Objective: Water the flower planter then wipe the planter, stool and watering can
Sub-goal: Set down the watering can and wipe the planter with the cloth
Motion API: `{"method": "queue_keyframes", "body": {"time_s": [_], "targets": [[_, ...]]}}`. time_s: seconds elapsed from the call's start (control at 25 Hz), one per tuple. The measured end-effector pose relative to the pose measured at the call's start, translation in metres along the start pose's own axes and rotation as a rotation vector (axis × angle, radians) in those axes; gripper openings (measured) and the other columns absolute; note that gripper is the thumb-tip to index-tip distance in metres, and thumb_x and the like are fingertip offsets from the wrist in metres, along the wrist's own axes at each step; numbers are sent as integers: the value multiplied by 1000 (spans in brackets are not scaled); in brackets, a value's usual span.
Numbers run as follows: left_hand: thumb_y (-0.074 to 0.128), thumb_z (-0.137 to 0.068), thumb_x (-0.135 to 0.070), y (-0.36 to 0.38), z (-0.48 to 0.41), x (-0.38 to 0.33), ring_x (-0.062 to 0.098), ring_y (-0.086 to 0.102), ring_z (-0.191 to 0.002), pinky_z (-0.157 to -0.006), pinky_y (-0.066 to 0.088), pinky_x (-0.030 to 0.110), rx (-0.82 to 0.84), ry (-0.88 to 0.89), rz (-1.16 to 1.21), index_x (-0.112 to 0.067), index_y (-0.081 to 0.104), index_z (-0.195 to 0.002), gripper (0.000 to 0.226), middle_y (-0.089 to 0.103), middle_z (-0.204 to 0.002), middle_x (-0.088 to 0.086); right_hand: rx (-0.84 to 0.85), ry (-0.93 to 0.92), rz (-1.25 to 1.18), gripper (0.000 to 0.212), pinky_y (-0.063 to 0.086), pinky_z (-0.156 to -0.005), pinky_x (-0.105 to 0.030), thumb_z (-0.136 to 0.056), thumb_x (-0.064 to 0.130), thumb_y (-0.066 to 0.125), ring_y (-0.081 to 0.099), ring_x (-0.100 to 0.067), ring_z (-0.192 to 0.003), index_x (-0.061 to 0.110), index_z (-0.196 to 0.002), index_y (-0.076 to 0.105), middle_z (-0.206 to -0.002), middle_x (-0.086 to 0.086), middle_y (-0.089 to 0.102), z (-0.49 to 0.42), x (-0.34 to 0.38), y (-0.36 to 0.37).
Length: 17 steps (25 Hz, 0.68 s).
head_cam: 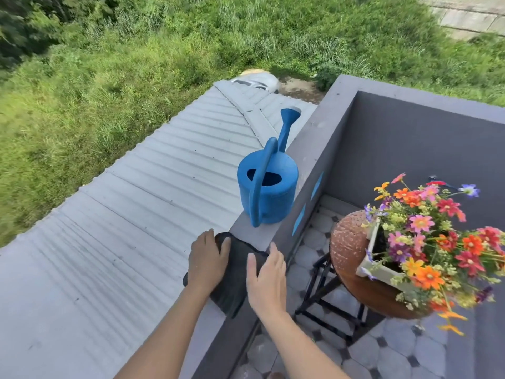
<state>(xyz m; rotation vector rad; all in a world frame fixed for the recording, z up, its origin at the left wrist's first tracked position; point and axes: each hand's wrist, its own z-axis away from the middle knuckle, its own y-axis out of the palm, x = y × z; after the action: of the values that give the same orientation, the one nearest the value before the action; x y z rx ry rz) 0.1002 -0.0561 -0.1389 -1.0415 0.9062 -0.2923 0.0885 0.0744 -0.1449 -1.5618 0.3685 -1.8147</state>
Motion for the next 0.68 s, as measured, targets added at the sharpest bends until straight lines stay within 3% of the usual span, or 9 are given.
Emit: {"method": "queue_keyframes", "body": {"time_s": [0.04,0.12,0.24,0.36,0.48,0.68], "targets": [[37,-96,-48,1,0,8,33,54,-112,-89,42,39,87,-26,-76,-4,45,-127,54,60,-118,13,-8,3,46,66,34,-106,-31,-96,49,34,36,-22,-132,5,-145,26,-142,-7,39,5,1,7],[41,-92,-56,1,-3,17,30,59,-103,-81,46,38,165,-59,-5,-9,48,-118,54,63,-109,6,-27,39,103,58,41,-97,-30,-96,47,38,44,-22,-121,5,-136,35,-131,-7,46,3,5,13],[58,-84,-50,0,-7,21,24,59,-98,-80,50,38,17,-1,144,-14,57,-110,44,65,-103,3,-35,-4,134,41,45,-87,-30,-97,39,42,52,-22,-108,7,-121,45,-117,-7,55,-6,9,15],[59,-88,-42,0,2,13,29,60,-95,-80,48,43,-148,53,60,-10,61,-109,38,67,-99,7,-56,-14,29,36,42,-75,-30,-99,36,40,57,-26,-101,6,-118,46,-112,-8,57,-8,17,7],[55,-93,-37,-5,20,-13,33,62,-82,-72,47,40,-230,156,62,-8,59,-98,31,68,-88,8,-109,35,-174,37,41,-78,-30,-99,35,40,56,-24,-99,9,-125,44,-117,-6,57,-8,19,-14],[55,-94,-31,3,43,-78,26,58,-82,-67,33,26,-111,291,395,-8,56,-104,26,65,-87,4,-218,110,-320,39,43,-86,-30,-97,36,45,56,-23,-107,10,-126,45,-118,-7,58,-2,-17,-64]]}}
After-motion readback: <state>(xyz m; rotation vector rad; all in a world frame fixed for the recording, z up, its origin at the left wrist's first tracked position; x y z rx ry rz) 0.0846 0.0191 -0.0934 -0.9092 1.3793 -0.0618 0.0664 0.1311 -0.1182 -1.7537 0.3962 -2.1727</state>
